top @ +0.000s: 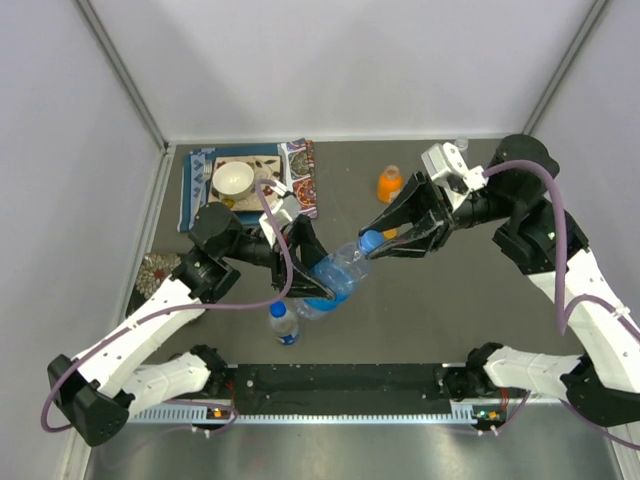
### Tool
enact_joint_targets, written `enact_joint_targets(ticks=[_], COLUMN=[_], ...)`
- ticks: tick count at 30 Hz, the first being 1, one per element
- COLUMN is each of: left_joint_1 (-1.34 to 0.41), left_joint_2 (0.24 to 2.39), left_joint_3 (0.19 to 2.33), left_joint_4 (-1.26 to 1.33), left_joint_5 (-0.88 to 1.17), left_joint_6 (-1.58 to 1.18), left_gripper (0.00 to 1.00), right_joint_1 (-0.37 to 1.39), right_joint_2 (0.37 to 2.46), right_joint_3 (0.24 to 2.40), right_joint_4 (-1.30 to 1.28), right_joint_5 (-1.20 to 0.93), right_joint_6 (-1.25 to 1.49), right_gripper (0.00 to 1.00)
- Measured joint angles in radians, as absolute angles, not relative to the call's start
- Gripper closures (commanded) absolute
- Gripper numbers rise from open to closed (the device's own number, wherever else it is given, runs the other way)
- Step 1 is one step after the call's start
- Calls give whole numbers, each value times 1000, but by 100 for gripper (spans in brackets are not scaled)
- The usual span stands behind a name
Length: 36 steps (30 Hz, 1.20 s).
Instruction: Unscrew the bottle caps
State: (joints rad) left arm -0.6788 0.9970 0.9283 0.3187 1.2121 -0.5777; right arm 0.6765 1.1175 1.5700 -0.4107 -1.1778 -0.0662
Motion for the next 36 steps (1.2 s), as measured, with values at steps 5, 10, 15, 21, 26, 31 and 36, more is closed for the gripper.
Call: enact_joint_targets(ticks=[5,10,15,21,26,31,36], left_joint_1=[-679,-682,-682,-682,-695,-754,-837], left_joint_2=[984,984,984,965,956,952,945], left_joint_3=[934,950,951,951,952,952,952], left_joint_4=[252,226,205,169,133,81,61], left_joint_5=[1133,1050,986,868,713,500,243], left_joint_6=[-490,-453,-425,-366,-290,-200,-119], left_gripper=[71,70,70,71,70,70,70], right_joint_1=[676,678,678,678,678,693,762], right_joint_2=[1095,1095,1095,1104,1140,1153,1182], right_joint_3=[1547,1523,1518,1552,1673,1714,1734], right_joint_4=[-424,-455,-466,-463,-450,-441,-474], right_joint_5=[-1091,-1011,-941,-778,-550,-384,-202], right_joint_6=[-57,-53,-36,69,212,338,418], right_gripper=[51,41,21,1,1,1,1])
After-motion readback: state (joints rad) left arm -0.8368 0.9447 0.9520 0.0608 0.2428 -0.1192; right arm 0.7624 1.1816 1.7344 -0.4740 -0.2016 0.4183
